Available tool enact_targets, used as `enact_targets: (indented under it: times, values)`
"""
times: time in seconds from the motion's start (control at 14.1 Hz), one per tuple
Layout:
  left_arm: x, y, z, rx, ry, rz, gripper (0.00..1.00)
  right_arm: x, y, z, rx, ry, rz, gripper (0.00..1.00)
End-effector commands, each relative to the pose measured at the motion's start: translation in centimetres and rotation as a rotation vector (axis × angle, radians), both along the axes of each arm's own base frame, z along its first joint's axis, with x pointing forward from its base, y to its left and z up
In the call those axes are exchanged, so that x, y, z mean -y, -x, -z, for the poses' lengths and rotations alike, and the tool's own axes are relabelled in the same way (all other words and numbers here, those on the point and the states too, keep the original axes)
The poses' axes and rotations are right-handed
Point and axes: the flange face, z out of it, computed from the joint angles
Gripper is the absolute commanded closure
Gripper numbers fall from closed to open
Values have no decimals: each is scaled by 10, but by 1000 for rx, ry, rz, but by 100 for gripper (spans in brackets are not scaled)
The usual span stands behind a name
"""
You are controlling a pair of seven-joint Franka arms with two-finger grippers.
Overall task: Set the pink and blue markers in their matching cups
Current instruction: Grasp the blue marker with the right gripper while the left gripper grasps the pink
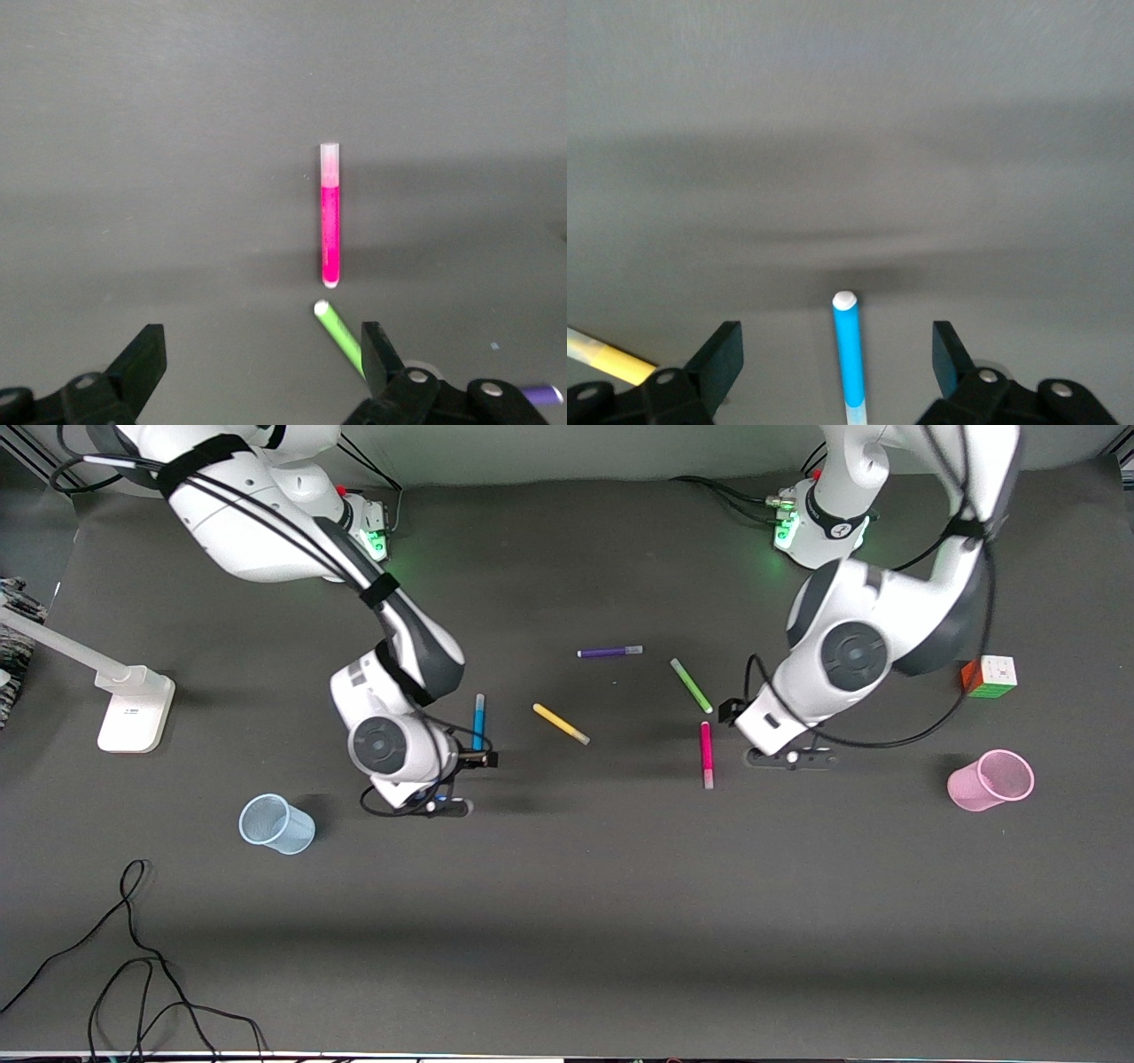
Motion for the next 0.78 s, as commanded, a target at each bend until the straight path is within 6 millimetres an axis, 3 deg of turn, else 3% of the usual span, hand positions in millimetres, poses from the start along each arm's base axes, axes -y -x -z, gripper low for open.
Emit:
enact_targets:
  times: [0.0, 0.21, 0.28, 0.35, 0.5, 0.71]
  values:
    - [12, 4, 46, 11, 0, -8, 3, 1, 18, 15, 24, 37, 4, 10]
    - [24, 7, 90, 19, -2, -9, 4, 5, 30, 33, 43, 23, 8, 19]
    - [36, 13, 103, 32, -3, -16, 4, 5, 31, 35, 43, 23, 8, 27]
    - [44, 17, 117, 37, -6, -27, 5, 4, 33, 36, 40, 24, 6, 42]
    - [50, 20, 135, 41, -6, -22, 7, 4, 33, 39, 42, 20, 7, 64]
    - [52, 22, 148, 46, -7, -11, 22, 3, 33, 50, 49, 8, 15, 66]
